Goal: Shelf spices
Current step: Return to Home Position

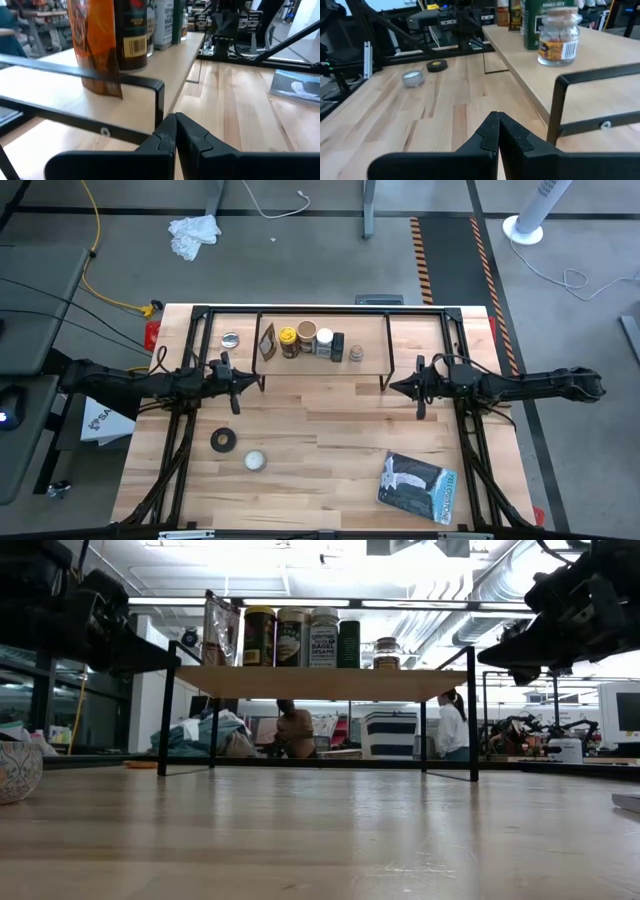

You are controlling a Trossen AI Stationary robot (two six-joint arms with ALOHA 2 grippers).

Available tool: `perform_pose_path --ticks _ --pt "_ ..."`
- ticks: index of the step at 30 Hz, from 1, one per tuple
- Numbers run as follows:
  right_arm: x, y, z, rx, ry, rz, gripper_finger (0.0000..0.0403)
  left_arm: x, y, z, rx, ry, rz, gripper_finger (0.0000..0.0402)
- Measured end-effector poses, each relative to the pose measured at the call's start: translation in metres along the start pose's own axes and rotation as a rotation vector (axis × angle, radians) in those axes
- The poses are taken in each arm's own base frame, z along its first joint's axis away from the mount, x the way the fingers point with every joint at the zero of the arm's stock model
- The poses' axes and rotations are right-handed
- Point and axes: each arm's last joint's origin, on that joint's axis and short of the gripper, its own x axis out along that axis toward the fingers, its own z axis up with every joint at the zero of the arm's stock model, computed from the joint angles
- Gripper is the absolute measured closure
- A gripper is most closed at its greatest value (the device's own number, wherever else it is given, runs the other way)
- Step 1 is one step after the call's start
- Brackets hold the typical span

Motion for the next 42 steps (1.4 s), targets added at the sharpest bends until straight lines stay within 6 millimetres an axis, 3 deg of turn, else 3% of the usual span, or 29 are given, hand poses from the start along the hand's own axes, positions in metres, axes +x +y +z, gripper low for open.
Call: perform_pose_path --ticks 16,33,42 --pt "-0.001 0.000 -0.002 0.004 0.017 -0.007 0.0403 0.000 0.000 -0.002 0.005 0.021 0.002 0.0401" --pt "-0.036 -0.007 0.009 0.020 -0.219 -0.051 0.0402 -0.014 0.005 0.003 -0.026 -0.054 -0.008 0.0401" --pt "-0.034 -0.009 -0.001 0.020 -0.208 -0.065 0.0402 -0.019 0.007 0.010 -0.058 -0.132 -0.021 0.0401"
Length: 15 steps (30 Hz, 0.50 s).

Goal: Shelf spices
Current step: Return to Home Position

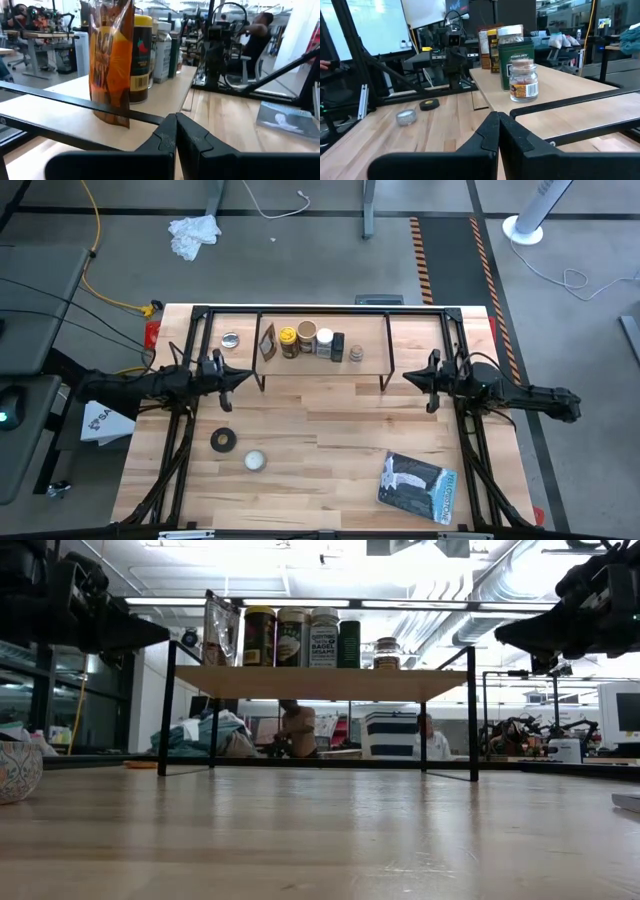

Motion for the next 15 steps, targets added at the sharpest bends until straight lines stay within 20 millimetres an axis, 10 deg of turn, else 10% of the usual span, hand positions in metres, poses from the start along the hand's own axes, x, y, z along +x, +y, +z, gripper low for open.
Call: perform_pose_path --ticks 15 --pt "0.0016 0.0020 -0.0024 -0.001 0.030 0.019 0.0402 -0.0037 0.0010 0.0047 -0.022 -0.055 -0.009 0.0401"
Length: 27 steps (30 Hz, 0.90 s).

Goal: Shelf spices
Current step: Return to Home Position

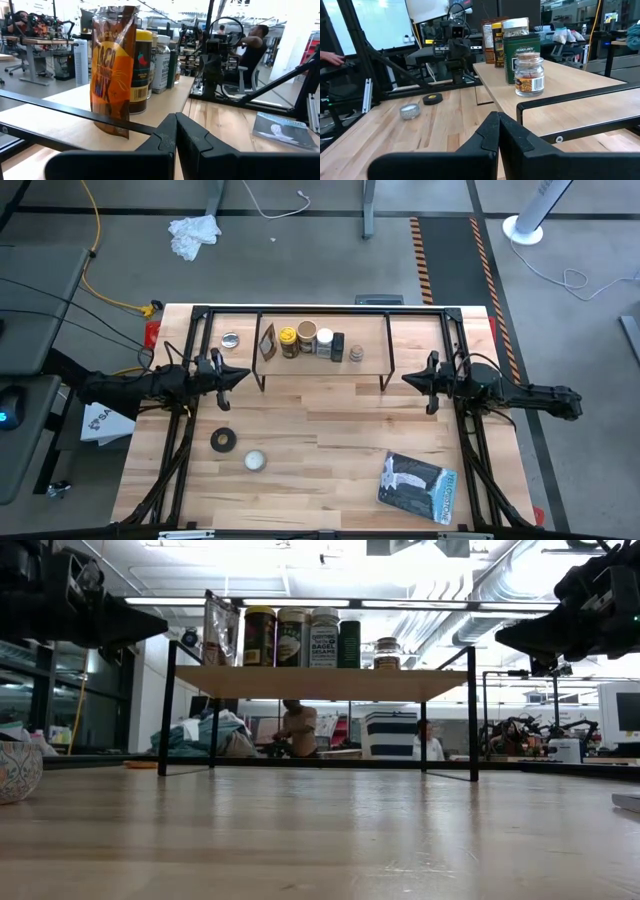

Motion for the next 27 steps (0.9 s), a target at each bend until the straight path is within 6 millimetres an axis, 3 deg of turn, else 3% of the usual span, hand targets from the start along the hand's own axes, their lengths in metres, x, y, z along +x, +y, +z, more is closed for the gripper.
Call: perform_pose_path --ticks 11,14,20,27 --pt "0.0000 0.0000 -0.0001 0.000 0.001 0.000 0.0402 0.0002 0.0005 -0.0001 0.000 0.001 0.002 0.0401" --pt "0.0000 0.0000 -0.0002 0.000 0.001 0.000 0.0402 -0.0003 -0.0030 -0.0012 0.003 0.017 -0.091 0.0401" --pt "0.0000 0.0000 -0.0002 0.000 0.001 0.000 0.0402 -0.0008 -0.0054 -0.0022 0.177 0.016 -0.158 0.0401" --pt "0.0000 0.0000 -0.0002 0.000 0.001 0.000 0.0402 -0.0008 -0.0064 -0.0021 0.185 0.015 -0.162 0.0401"
